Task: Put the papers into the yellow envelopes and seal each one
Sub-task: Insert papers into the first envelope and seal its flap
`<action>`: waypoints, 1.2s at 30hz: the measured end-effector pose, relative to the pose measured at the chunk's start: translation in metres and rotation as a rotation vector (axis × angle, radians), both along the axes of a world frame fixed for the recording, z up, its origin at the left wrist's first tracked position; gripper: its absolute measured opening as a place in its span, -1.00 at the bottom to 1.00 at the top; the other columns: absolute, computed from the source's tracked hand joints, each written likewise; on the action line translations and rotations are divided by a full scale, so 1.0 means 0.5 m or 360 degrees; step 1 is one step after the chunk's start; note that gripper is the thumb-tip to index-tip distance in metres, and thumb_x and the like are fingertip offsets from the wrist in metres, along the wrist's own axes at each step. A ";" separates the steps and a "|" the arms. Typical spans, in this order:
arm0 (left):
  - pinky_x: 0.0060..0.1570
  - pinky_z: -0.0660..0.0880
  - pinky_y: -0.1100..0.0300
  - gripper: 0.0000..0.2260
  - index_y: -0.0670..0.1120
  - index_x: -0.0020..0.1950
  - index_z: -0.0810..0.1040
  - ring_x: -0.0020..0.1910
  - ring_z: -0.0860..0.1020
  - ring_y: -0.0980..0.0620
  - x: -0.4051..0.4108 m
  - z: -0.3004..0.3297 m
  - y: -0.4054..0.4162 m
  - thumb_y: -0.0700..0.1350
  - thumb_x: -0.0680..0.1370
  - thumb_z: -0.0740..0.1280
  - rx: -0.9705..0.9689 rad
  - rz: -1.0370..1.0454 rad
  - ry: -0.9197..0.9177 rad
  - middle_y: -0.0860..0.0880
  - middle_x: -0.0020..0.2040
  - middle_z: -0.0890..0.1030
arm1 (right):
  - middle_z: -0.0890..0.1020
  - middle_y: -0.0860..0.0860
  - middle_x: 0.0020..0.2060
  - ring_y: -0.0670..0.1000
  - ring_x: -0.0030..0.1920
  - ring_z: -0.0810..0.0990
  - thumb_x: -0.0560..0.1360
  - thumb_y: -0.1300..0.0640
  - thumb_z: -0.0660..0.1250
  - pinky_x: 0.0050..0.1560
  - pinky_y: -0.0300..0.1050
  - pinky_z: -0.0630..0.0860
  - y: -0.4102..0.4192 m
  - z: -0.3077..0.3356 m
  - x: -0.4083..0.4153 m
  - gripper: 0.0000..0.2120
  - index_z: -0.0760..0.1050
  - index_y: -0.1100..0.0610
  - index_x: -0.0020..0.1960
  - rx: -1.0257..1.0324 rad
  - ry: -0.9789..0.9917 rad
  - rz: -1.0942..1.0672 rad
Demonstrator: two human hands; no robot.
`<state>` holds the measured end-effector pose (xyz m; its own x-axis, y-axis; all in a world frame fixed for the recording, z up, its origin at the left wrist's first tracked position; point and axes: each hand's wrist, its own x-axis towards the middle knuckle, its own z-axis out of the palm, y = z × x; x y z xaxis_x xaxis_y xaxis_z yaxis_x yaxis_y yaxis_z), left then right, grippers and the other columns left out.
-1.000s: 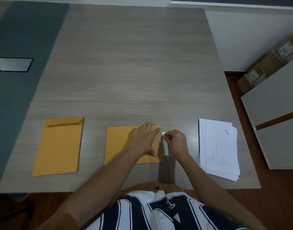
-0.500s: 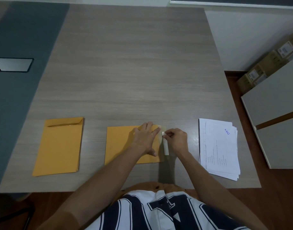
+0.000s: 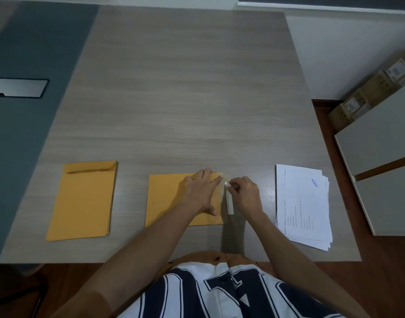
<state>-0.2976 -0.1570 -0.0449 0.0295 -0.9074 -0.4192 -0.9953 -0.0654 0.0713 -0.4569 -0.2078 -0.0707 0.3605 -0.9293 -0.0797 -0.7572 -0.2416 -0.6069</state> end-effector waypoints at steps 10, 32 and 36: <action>0.24 0.34 -0.25 0.04 0.16 0.54 0.07 0.45 0.15 -0.12 -0.001 -0.002 0.000 0.34 0.21 0.54 0.0001 -0.0003 -0.0026 -0.07 0.47 0.10 | 0.57 -0.03 -0.16 -0.10 -0.20 0.53 0.47 0.14 0.45 -0.18 -0.42 0.39 -0.015 0.000 0.007 -0.88 0.60 0.13 -0.02 0.0105 -0.0028 -0.0051; 0.27 0.32 -0.24 0.02 0.14 0.56 0.08 0.48 0.11 -0.11 0.001 0.004 0.004 0.33 0.23 0.53 -0.0009 -0.0008 -0.0011 -0.08 0.50 0.08 | 0.58 -0.03 -0.14 -0.06 -0.15 0.55 0.51 0.12 0.41 -0.08 -0.15 0.55 -0.031 0.003 0.014 -0.95 0.55 0.08 -0.07 0.0231 -0.0006 -0.0078; 0.28 0.32 -0.23 0.02 0.14 0.55 0.09 0.48 0.11 -0.11 0.001 0.005 0.004 0.33 0.23 0.53 -0.0010 -0.0007 0.0002 -0.07 0.50 0.08 | 0.57 0.00 -0.09 -0.03 -0.10 0.55 0.54 0.14 0.36 -0.03 -0.11 0.53 -0.040 0.011 0.016 -0.95 0.53 0.08 -0.09 0.0311 0.0019 -0.0029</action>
